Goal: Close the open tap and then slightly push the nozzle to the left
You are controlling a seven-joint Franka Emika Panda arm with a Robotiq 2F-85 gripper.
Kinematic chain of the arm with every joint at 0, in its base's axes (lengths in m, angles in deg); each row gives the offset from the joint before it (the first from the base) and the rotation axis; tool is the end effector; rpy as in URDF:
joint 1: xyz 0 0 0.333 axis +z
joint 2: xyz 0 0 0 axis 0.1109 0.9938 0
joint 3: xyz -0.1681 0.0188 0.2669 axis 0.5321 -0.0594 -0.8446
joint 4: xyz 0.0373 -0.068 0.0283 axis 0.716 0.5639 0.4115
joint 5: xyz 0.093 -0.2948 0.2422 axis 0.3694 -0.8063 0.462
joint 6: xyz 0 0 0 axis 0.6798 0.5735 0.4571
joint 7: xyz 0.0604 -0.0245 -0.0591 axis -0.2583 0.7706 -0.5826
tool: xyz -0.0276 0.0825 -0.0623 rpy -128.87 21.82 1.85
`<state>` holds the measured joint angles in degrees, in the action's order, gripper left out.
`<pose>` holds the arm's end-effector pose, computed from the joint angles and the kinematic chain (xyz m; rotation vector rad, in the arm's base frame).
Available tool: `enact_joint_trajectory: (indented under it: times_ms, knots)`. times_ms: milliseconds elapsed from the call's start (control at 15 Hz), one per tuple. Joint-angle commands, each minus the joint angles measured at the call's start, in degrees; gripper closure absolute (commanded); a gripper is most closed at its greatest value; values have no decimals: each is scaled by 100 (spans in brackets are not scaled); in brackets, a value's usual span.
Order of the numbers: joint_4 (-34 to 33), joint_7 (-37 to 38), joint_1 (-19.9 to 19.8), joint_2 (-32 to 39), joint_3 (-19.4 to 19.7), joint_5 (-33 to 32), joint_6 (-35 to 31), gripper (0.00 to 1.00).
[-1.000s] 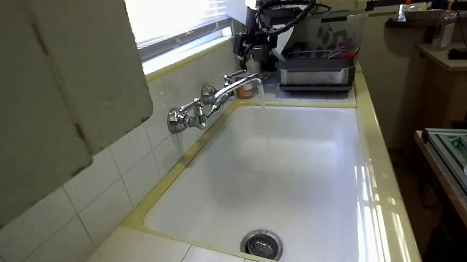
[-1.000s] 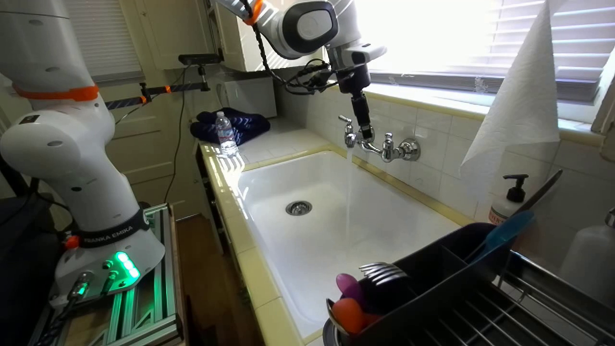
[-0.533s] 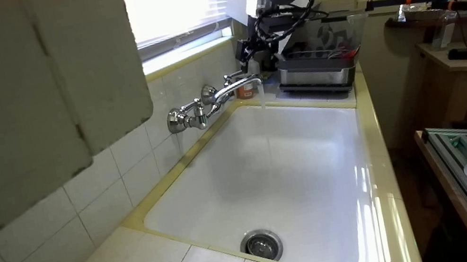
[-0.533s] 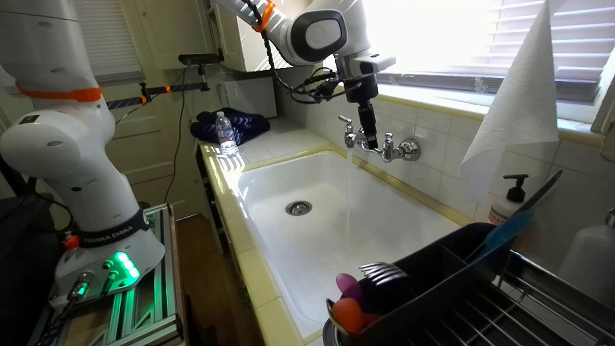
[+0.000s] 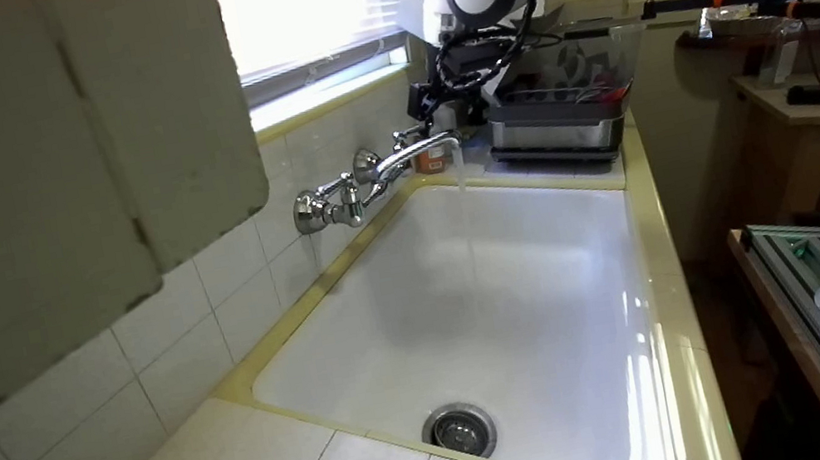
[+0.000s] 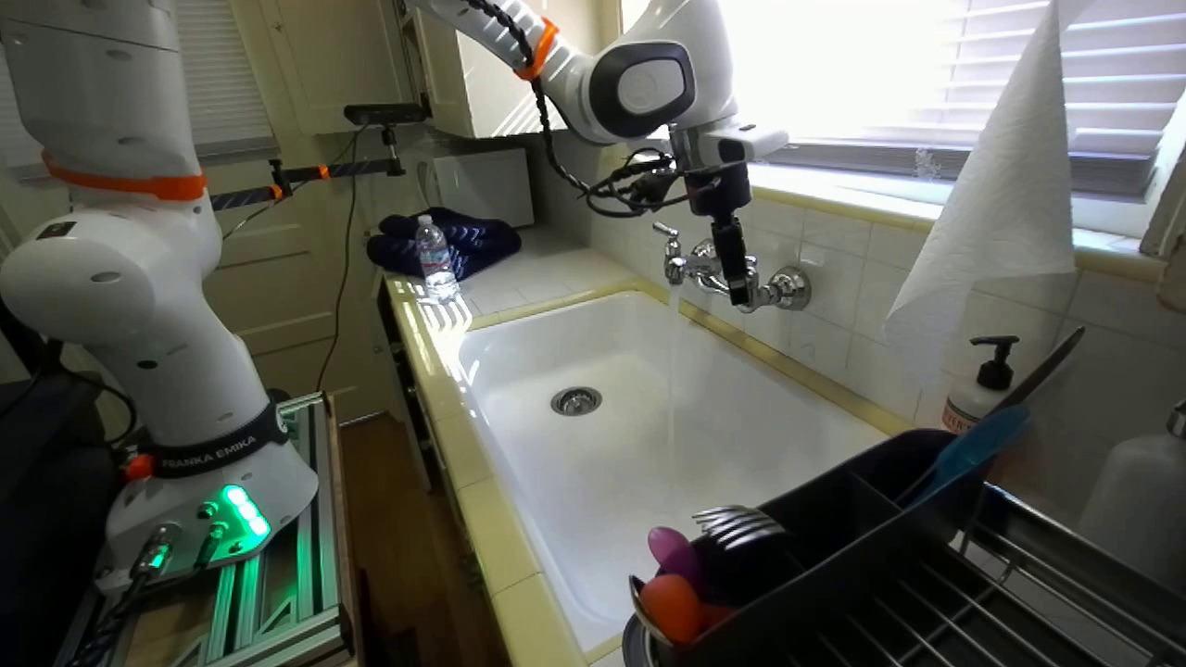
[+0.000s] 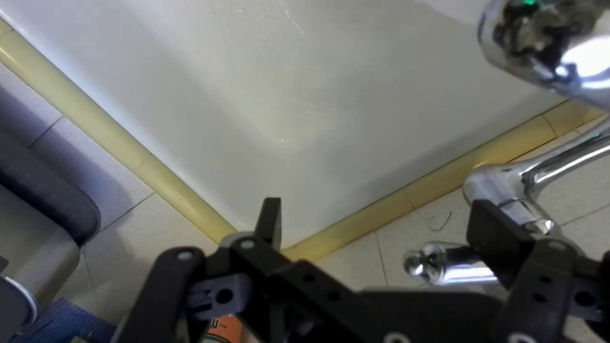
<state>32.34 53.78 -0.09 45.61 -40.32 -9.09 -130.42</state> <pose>0.5941 -0.1699 0.3726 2.8705 -0.9632 0.3564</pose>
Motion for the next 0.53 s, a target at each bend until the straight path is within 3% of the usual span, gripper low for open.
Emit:
enact_joint_trajectory:
  times_ms: [0,467]
  knots:
    - [-365,-5,46,356,82,-35,76,0]
    - [-627,29,58,521,170,-69,82,0]
